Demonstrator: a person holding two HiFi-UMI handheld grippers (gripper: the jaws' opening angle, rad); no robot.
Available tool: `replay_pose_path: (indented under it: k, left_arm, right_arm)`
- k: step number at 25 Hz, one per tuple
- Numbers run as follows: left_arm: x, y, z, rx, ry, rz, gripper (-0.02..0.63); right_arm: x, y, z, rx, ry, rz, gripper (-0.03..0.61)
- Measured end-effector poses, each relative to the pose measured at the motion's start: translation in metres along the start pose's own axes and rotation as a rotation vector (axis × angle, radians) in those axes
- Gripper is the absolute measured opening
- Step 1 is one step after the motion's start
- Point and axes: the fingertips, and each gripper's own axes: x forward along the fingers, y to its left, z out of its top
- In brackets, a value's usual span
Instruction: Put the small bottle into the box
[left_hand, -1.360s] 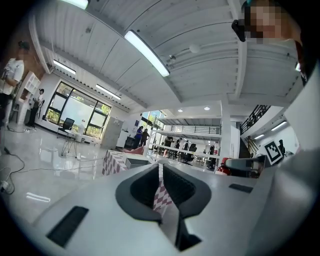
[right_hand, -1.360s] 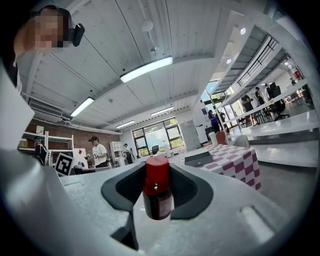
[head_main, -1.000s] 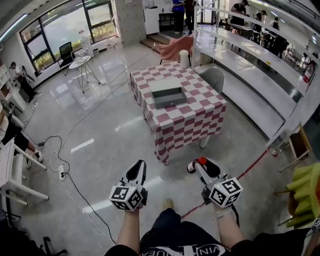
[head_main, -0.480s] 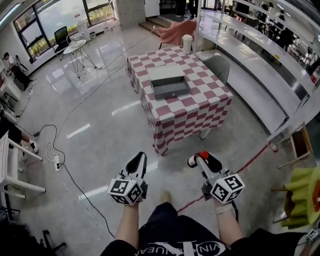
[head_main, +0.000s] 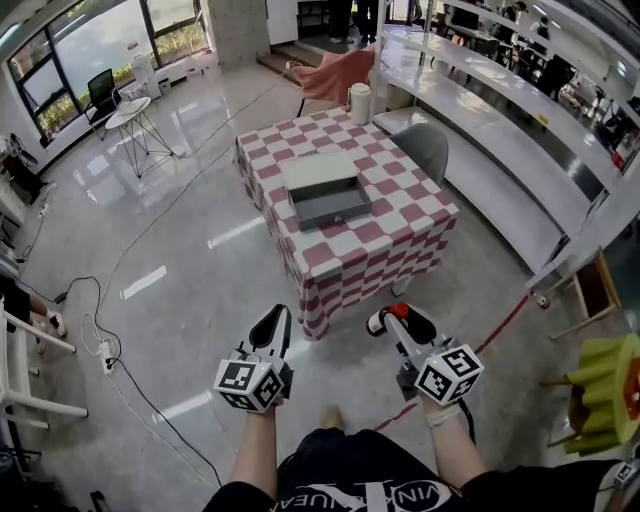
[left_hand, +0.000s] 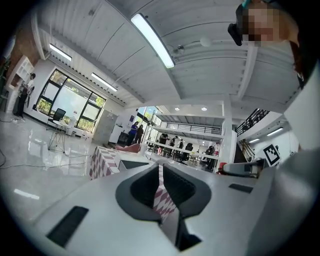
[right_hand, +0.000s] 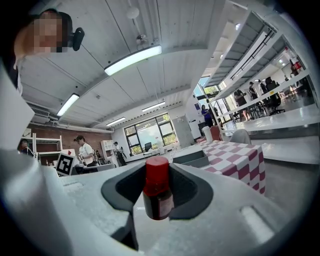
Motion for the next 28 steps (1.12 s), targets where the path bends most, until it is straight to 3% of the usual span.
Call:
replay_pose_path:
  k: [18,28]
  left_arm:
    - [0.026,0.055,-0.017,-0.015,0.053,0.007,0.029]
    - [0.062,0.103,0.000,-0.015,0.040,0.078,0.029]
  right_arm:
    - [0.067,-0.020,0.000,0.025,0.017,0.000,0.141]
    - [0.141,-0.033,0.011,0.015,0.036,0.095,0.141]
